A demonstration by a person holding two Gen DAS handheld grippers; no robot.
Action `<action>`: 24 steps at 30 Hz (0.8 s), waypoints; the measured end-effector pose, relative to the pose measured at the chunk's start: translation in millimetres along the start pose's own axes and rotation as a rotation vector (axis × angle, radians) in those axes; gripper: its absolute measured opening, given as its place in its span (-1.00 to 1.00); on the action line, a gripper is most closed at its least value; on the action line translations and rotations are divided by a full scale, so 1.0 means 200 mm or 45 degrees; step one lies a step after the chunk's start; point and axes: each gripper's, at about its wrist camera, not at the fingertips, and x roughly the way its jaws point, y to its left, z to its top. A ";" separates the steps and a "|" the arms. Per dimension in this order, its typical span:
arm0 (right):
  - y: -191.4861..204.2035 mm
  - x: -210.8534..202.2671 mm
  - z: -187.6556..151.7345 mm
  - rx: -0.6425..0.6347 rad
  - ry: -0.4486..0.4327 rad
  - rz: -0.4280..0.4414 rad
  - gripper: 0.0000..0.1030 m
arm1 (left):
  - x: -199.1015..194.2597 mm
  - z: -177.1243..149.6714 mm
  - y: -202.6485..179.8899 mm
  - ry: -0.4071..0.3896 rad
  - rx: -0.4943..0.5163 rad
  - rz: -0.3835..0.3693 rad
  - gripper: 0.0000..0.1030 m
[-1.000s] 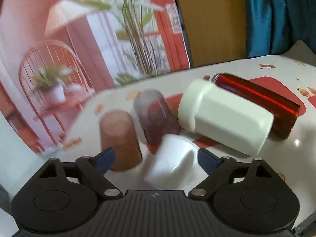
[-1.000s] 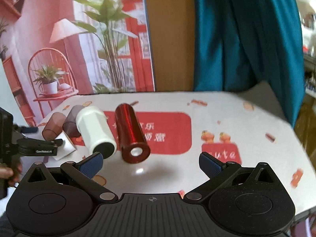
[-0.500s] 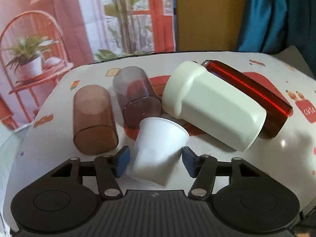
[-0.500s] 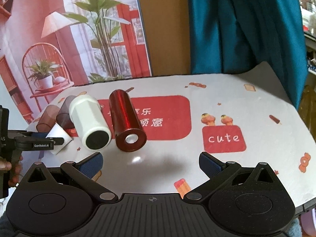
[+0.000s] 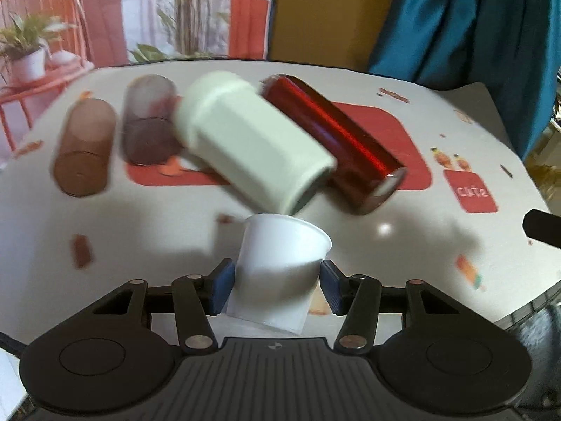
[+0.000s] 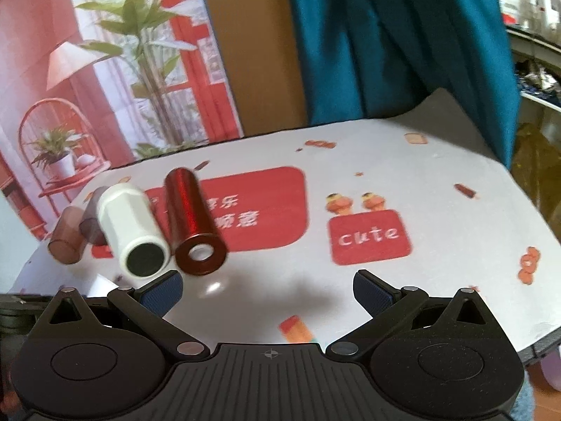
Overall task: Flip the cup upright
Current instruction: 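Lift the white cup and rotate the left gripper to turn it upright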
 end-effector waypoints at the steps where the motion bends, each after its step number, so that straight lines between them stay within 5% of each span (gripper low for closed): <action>1: -0.02 0.00 0.00 0.019 -0.002 -0.010 1.00 | 0.01 -0.01 -0.05 -0.016 0.007 0.020 0.09; 5: -0.11 -0.01 -0.01 0.083 0.001 -0.035 1.00 | 0.05 0.03 -0.14 0.005 -0.054 0.033 0.06; 14: -0.18 -0.01 -0.03 0.119 0.021 -0.038 1.00 | 0.07 0.00 -0.26 0.093 -0.078 -0.187 0.06; 18: -0.16 0.02 -0.03 0.095 0.053 -0.021 1.00 | 0.03 -0.01 -0.26 0.113 -0.133 -0.339 0.36; 24: -0.13 0.08 -0.04 0.073 0.116 0.038 1.00 | -0.17 -0.03 -0.19 -0.047 -0.173 -0.235 0.38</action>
